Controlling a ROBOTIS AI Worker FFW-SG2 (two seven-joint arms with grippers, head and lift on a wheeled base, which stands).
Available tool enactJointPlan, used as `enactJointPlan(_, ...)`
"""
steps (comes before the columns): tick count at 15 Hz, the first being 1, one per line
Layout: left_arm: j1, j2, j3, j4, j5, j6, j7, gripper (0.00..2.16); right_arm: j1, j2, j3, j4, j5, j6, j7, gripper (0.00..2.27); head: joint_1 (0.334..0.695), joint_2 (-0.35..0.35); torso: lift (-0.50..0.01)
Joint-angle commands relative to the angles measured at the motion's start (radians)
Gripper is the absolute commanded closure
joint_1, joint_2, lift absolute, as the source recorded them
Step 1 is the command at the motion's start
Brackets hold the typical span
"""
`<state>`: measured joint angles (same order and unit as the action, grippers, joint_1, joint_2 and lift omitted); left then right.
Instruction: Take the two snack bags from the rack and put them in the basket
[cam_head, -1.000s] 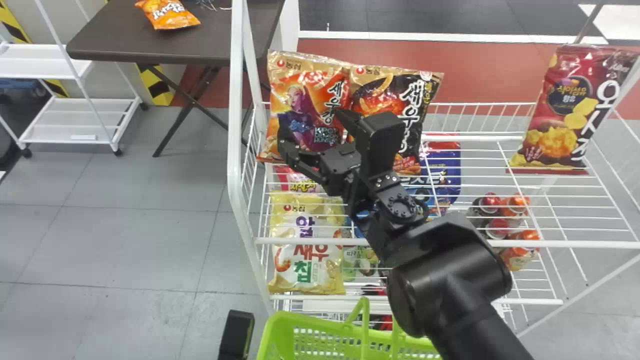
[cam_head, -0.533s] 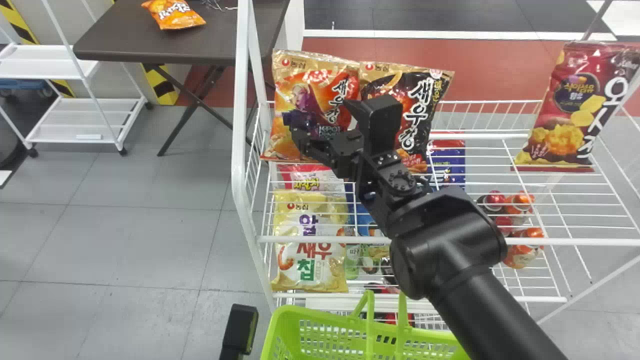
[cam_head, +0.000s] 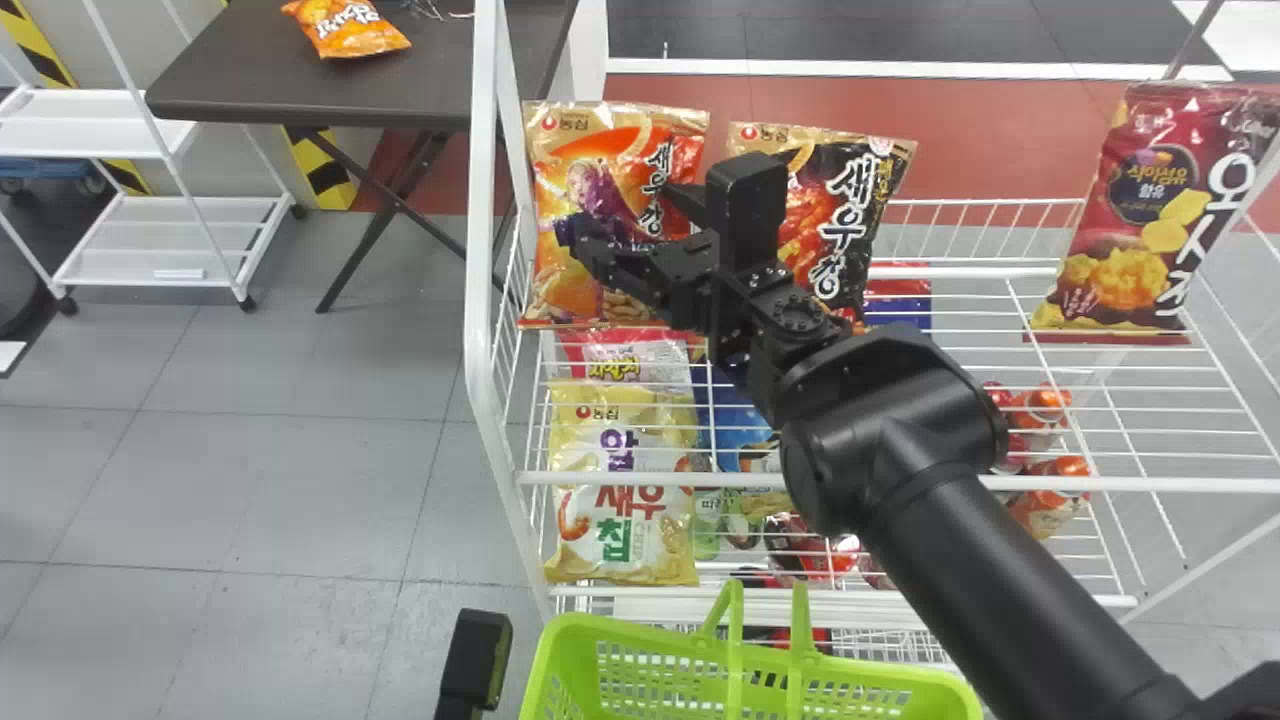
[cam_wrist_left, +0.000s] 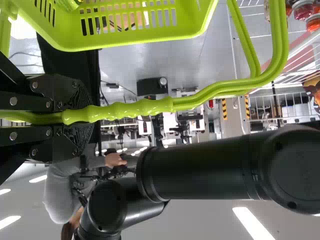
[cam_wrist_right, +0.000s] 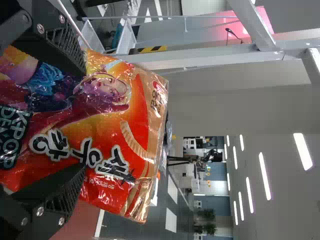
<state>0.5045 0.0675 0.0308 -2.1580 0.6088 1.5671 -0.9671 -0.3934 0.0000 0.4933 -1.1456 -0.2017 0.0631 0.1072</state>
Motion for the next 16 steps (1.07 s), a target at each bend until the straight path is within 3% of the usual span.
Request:
enactJointPlan(1,0.0,0.0,0.006,0.007,0.0,0.004,-0.002,1.77,-0.009,0.001,0.005,-0.005,0.007,0.087,0.002,1.14,0.695,0.047,-0.011)
enactJointPlan(2,0.0,0.0,0.006,0.009,0.0,0.004,-0.002,1.77,-0.009,0.001,0.005,-0.013,0.011,0.105,0.002,1.49,0.695,0.05,-0.011)
enactJointPlan(6,-0.001,-0.003,0.003,0.017,-0.001,0.004,0.002,1.77,0.011,0.001,0.005,-0.031,0.022,0.136,0.006,2.0,0.695,0.054,-0.011)
enactJointPlan(10,-0.003,-0.003,-0.003,0.015,-0.003,0.004,0.011,1.77,0.064,0.001,-0.001,-0.126,0.028,0.139,0.006,2.01,0.695,0.057,-0.011)
enactJointPlan(16,-0.011,-0.003,-0.005,0.015,-0.004,0.004,0.018,1.77,0.208,0.001,-0.013,-0.421,0.008,0.206,-0.011,2.01,0.695,0.086,-0.011)
